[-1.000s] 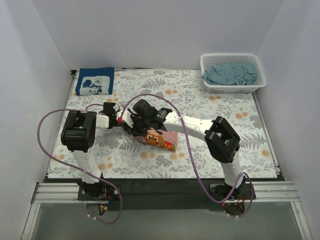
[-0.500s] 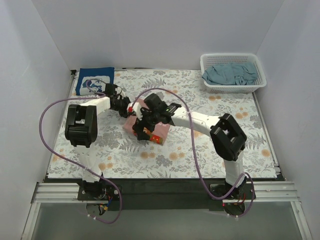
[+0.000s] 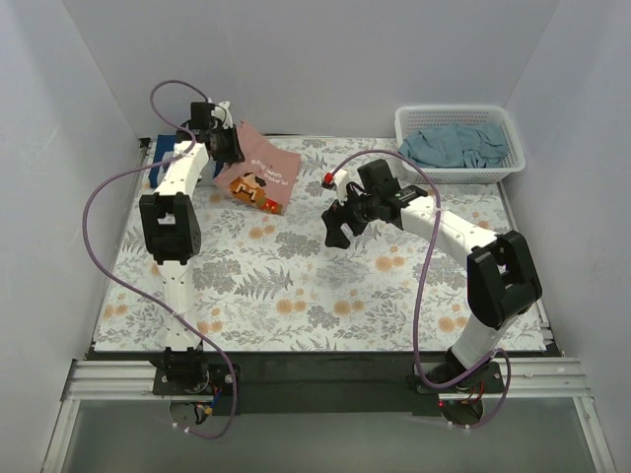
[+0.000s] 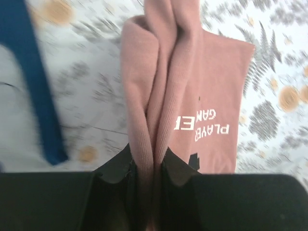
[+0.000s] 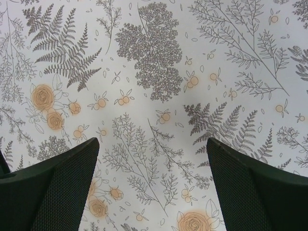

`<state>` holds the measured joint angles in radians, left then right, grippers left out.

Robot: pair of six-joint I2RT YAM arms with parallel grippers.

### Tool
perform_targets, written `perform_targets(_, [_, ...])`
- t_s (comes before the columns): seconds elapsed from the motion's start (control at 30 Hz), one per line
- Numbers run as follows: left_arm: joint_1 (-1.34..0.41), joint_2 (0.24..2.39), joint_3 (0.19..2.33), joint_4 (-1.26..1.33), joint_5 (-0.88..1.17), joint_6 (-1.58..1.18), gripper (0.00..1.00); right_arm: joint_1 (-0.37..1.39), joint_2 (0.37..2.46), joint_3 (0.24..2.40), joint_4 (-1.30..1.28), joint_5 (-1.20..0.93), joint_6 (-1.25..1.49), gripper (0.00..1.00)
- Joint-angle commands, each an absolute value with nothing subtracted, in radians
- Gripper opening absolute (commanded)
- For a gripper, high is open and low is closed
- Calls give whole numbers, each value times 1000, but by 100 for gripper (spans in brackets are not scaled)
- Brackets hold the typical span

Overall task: Fold and stack the t-shirts
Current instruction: Neatly place the folded tshirt to the corner

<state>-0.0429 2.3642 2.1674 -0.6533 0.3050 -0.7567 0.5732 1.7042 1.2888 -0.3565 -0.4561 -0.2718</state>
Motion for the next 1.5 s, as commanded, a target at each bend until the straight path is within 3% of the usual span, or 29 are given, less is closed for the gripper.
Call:
perform_targets(0.0, [-23, 2341, 2246, -592, 207, -652, 0, 561, 1678, 1273, -373, -500, -270, 99])
perform_targets(0.47, [38, 2253, 2272, -477, 143, -456, 0, 560, 1698, 1267, -371, -520, -261, 98])
perform_targets(0.83, [48, 2132, 2160, -436, 175, -391, 0, 560, 1717, 1279, -376, -548, -253, 98])
perform_targets(1.47, [57, 2131, 2149, -410, 126, -298, 0, 561, 1755, 1307, -388, -552, -245, 98])
